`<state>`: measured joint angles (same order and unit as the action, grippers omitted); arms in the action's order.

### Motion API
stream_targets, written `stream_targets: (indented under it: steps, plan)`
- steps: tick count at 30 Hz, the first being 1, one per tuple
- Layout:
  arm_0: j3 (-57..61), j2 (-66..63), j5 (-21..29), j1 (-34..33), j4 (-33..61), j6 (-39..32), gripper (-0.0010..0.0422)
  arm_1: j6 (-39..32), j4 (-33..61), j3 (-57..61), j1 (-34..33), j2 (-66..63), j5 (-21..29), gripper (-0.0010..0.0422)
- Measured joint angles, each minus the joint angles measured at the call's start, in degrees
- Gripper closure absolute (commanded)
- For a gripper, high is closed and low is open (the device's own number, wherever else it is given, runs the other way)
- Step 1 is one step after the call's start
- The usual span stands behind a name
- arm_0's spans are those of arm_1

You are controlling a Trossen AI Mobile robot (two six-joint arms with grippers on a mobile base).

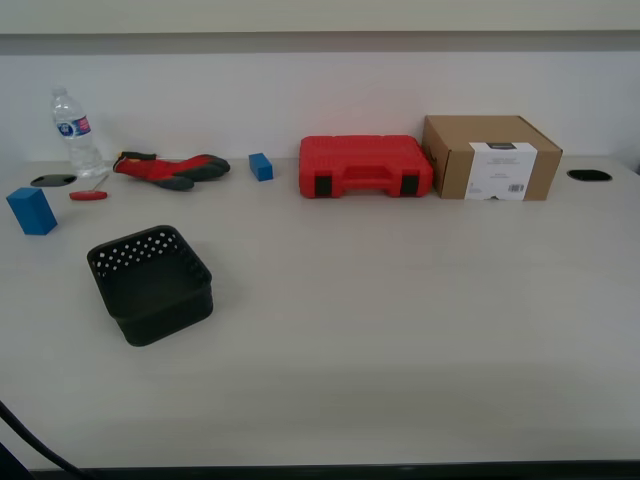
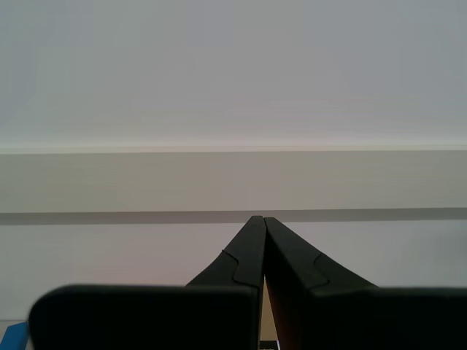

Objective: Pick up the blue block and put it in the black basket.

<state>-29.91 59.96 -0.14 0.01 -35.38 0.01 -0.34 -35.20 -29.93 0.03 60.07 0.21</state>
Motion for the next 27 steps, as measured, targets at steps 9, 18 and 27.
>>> stream_targets:
  steps: [9,18,27]
  plan:
    - [0.00,0.00,0.00,0.02,-0.02,0.00,0.0413,0.02,0.00,0.00,0.00,0.00,0.00,0.0413]
    - [0.00,0.00,0.00,-0.02,0.00,0.00,0.0413,0.00,0.00,-0.02,0.00,-0.02,0.00,0.0413]
    - [0.00,0.00,0.00,-0.04,0.00,0.00,0.0413,-0.04,-0.07,-0.85,0.00,-0.02,0.00,0.0413]
